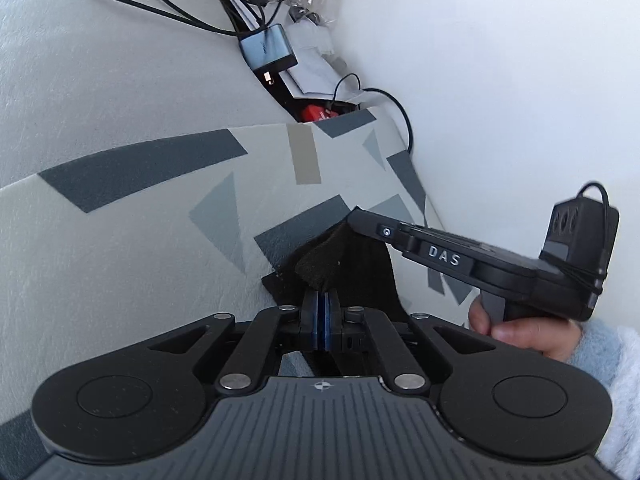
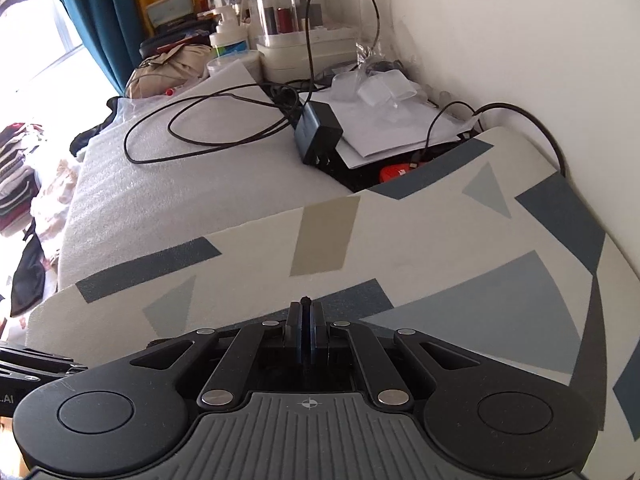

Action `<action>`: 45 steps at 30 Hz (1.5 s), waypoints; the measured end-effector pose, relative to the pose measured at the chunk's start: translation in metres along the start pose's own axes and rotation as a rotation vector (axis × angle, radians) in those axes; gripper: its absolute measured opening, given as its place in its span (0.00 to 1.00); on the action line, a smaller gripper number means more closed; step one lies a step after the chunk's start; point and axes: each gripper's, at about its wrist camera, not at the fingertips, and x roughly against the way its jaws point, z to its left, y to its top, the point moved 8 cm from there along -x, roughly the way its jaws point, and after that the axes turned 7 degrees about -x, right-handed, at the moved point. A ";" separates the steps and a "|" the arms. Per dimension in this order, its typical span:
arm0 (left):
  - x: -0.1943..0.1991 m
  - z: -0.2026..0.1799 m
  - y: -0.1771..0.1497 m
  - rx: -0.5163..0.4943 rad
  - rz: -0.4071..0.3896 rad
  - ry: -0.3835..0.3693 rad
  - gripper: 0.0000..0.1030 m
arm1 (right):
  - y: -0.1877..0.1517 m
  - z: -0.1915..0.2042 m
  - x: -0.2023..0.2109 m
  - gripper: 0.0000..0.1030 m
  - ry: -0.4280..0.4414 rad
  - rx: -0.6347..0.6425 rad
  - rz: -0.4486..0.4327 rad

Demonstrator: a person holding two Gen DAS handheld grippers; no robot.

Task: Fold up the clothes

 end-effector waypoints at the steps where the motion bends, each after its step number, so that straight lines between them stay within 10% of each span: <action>1: -0.004 0.003 -0.001 -0.004 0.011 0.012 0.03 | -0.002 -0.001 -0.004 0.02 -0.015 0.006 0.005; 6: -0.006 0.013 0.002 -0.047 0.070 0.091 0.21 | -0.003 -0.014 -0.014 0.24 -0.141 -0.034 -0.026; 13: 0.017 -0.034 0.027 -0.344 -0.016 0.069 0.21 | -0.003 -0.090 0.121 0.35 -0.203 -0.431 -0.399; 19: -0.027 -0.097 -0.004 -0.646 0.107 -0.001 0.39 | -0.116 -0.158 0.240 0.37 -0.424 -0.691 -0.536; 26: -0.070 -0.093 -0.026 -0.767 0.193 0.159 0.65 | -0.292 -0.157 0.355 0.46 -0.721 -0.985 -0.629; 35: -0.086 -0.084 -0.029 -0.799 0.199 0.241 0.98 | -0.441 -0.106 0.393 0.61 -1.078 -1.129 -0.485; 45: -0.097 -0.087 -0.022 -0.746 0.233 0.289 1.00 | -0.429 -0.119 0.325 0.66 -1.120 -1.086 -0.382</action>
